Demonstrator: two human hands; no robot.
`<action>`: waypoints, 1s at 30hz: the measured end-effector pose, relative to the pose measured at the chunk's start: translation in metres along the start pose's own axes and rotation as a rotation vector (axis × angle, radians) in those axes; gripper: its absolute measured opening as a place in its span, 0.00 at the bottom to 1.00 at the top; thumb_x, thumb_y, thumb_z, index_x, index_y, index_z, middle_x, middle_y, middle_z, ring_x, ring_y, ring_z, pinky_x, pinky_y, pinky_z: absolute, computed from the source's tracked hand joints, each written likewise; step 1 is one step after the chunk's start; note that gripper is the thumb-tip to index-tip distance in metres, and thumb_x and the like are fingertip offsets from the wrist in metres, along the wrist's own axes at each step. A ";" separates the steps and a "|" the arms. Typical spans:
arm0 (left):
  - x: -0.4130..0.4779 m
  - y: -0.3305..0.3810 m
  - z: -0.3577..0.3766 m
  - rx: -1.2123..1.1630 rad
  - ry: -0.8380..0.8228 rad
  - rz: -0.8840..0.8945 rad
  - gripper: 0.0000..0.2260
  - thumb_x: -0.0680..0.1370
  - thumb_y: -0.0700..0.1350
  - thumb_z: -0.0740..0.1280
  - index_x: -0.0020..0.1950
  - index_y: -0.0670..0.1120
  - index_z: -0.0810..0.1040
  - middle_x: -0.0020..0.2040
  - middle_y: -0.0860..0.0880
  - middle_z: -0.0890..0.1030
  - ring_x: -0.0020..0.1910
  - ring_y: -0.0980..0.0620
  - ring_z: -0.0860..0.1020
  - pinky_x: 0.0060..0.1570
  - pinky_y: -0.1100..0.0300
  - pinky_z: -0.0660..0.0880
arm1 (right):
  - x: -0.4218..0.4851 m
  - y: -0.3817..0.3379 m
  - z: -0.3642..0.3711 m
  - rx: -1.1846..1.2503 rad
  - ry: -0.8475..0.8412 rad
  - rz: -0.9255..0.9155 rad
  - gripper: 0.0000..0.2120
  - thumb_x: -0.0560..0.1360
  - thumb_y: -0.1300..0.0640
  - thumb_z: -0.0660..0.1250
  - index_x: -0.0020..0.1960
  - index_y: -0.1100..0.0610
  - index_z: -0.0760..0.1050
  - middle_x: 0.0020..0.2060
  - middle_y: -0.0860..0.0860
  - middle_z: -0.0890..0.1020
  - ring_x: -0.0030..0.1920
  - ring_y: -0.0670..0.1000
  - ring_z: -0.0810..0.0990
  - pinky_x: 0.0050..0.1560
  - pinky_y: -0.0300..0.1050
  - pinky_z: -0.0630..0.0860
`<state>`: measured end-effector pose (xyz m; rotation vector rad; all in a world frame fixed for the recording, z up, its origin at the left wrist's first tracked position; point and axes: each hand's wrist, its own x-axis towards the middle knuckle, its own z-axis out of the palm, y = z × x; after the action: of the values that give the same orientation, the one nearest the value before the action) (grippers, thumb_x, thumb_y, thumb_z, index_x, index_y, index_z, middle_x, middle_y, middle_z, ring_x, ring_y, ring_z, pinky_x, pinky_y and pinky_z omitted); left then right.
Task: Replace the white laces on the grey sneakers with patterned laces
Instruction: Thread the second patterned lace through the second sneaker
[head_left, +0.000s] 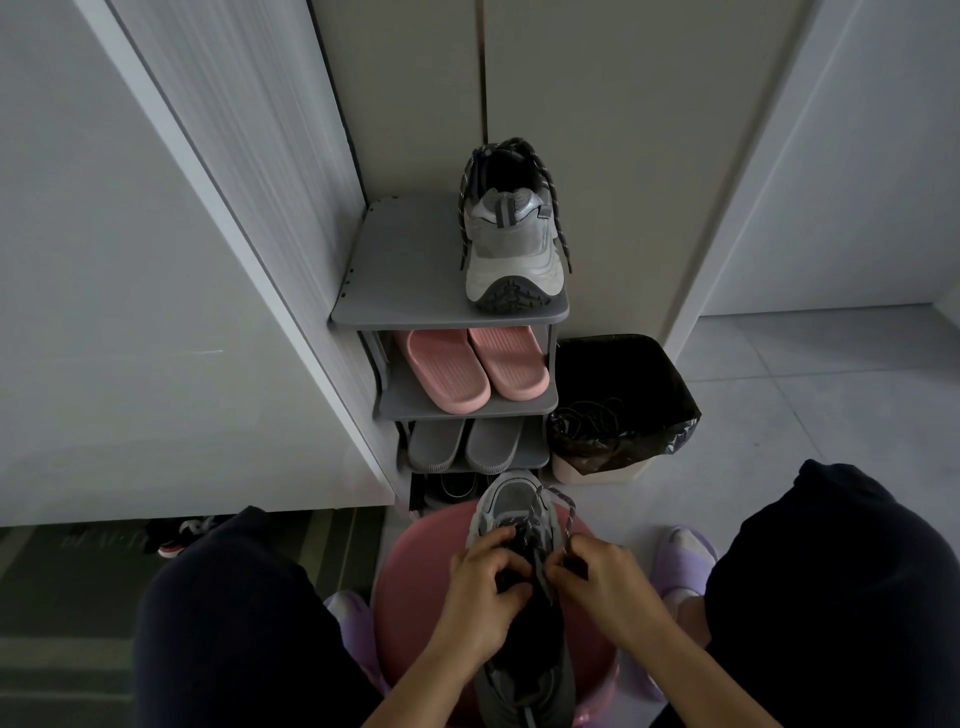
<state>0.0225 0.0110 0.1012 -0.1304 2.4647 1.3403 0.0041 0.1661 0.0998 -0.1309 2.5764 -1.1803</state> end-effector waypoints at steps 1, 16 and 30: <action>0.001 0.000 0.000 0.005 0.010 0.011 0.15 0.74 0.39 0.68 0.37 0.59 0.72 0.62 0.63 0.65 0.63 0.58 0.60 0.61 0.68 0.56 | 0.001 0.001 0.000 0.056 -0.014 0.020 0.19 0.72 0.61 0.68 0.29 0.47 0.66 0.24 0.35 0.76 0.30 0.35 0.75 0.33 0.28 0.67; 0.011 -0.005 -0.004 -0.083 0.016 0.020 0.12 0.72 0.39 0.69 0.33 0.54 0.76 0.56 0.62 0.70 0.58 0.63 0.69 0.50 0.77 0.63 | 0.009 0.024 0.022 0.393 -0.120 0.181 0.29 0.54 0.48 0.73 0.51 0.58 0.71 0.43 0.54 0.80 0.44 0.51 0.79 0.51 0.50 0.77; 0.000 -0.013 -0.043 -0.217 0.035 -0.009 0.07 0.73 0.34 0.68 0.36 0.43 0.78 0.49 0.54 0.81 0.44 0.65 0.78 0.44 0.73 0.73 | 0.008 0.034 0.029 0.467 -0.122 0.294 0.26 0.56 0.51 0.71 0.53 0.52 0.71 0.48 0.52 0.83 0.51 0.51 0.81 0.57 0.53 0.77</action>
<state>0.0149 -0.0319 0.1117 -0.2175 2.3369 1.6116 0.0071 0.1659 0.0544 0.2600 2.0614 -1.5553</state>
